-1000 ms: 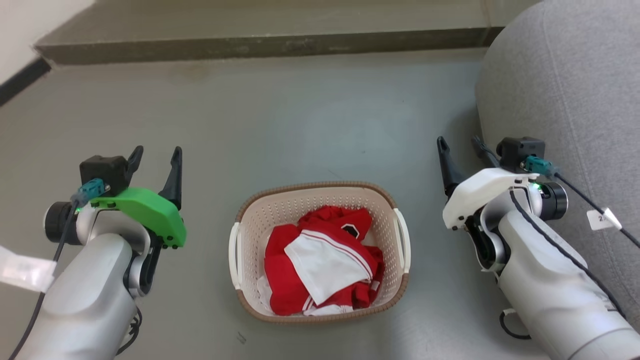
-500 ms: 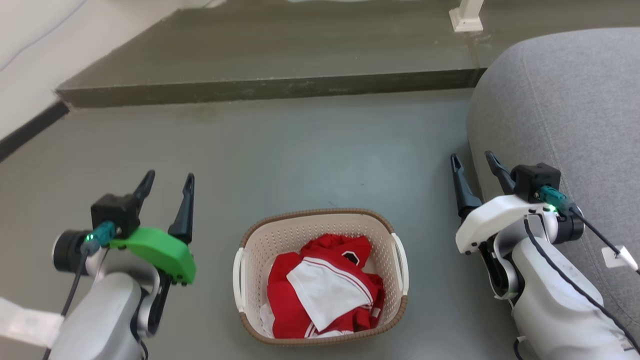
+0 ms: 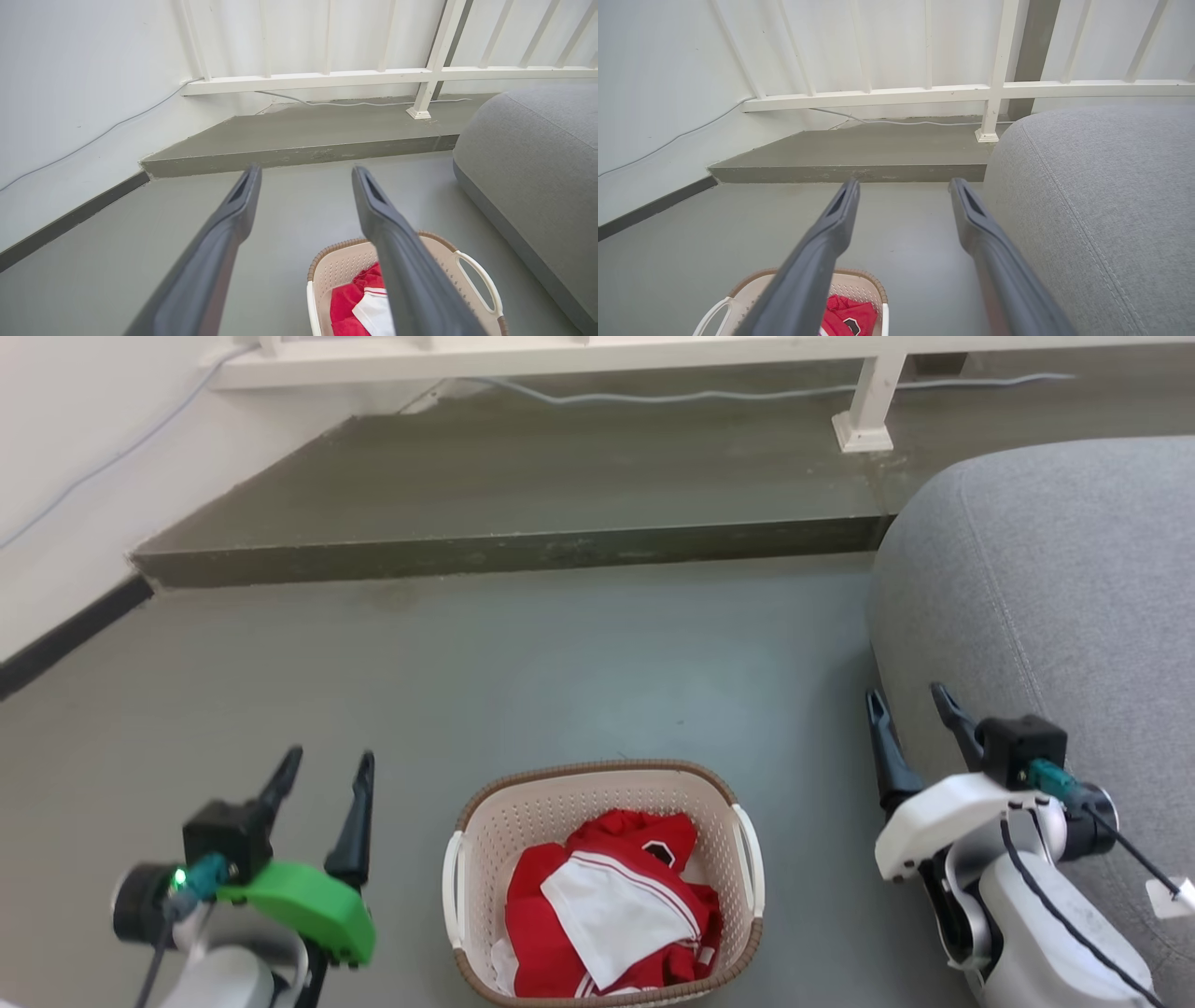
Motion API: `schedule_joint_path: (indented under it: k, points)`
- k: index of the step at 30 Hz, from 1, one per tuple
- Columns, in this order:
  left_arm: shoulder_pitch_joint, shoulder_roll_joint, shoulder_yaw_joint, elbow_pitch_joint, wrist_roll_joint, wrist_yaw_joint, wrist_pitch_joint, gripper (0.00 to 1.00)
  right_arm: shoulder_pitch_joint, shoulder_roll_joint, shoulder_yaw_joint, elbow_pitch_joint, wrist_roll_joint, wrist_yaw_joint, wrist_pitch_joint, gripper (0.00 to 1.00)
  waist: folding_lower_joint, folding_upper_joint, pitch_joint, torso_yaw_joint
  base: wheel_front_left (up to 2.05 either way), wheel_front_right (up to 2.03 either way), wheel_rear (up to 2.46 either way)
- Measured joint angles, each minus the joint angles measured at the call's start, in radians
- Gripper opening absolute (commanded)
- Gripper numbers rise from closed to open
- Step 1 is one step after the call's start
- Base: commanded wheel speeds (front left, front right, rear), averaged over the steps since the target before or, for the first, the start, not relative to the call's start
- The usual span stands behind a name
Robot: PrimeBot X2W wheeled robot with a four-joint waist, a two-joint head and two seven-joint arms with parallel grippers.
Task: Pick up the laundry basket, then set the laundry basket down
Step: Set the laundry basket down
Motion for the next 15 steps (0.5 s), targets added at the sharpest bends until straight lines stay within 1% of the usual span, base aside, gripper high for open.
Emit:
schedule_joint_path:
  k: [7,10,15]
  points:
    - [0.085,0.0,0.003,-0.043,0.016,0.007,0.0,1.0,0.071,0.013,-0.027,-0.042,-0.006,0.0,0.0,1.0,0.0,0.0,-0.033,-0.001,0.0,0.0,0.0]
    - [0.102,-0.001,0.022,-0.053,0.025,0.007,0.0,1.0,0.09,0.025,-0.027,-0.055,-0.007,0.0,0.0,1.0,0.0,0.0,-0.037,-0.003,0.0,0.0,0.0]
    - [0.129,-0.003,0.043,-0.076,0.046,0.007,0.0,1.0,0.117,0.026,-0.033,-0.072,-0.016,0.0,0.0,1.0,0.0,0.0,-0.04,-0.005,0.0,0.0,0.0]
